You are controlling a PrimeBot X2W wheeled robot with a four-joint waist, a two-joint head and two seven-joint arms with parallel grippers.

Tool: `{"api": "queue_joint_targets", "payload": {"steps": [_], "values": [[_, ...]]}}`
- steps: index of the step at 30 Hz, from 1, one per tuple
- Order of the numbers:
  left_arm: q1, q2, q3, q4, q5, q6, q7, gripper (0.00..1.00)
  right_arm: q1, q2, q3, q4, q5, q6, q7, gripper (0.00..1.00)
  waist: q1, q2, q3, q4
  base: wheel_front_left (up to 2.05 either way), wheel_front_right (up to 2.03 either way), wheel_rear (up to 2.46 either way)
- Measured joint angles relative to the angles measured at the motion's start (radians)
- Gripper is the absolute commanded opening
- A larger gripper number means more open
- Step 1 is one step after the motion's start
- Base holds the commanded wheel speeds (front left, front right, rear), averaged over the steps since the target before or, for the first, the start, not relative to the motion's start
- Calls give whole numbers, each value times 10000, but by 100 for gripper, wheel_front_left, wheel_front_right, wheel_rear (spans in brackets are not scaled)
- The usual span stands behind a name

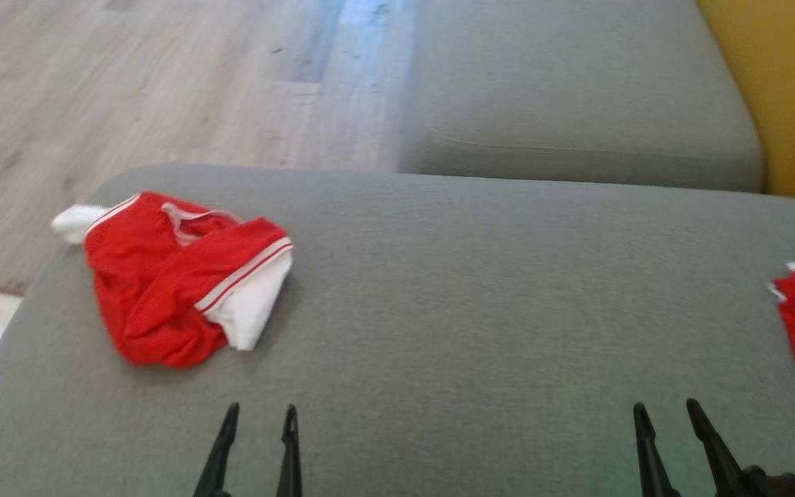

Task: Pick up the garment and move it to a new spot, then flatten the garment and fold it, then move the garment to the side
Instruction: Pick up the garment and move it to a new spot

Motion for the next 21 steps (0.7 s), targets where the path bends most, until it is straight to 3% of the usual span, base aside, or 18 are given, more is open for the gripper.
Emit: {"api": "queue_joint_targets", "payload": {"steps": [15,21], "values": [[-17,15,880,-194,261,-4,0,100,-261,8,414,8,15,0,-2,100,0,0,411,2598,0,0,0],[-8,12,1237,-403,261,8,0,100,-663,-4,698,130,42,0,0,100,2,0,614,2979,0,0,0]]}}
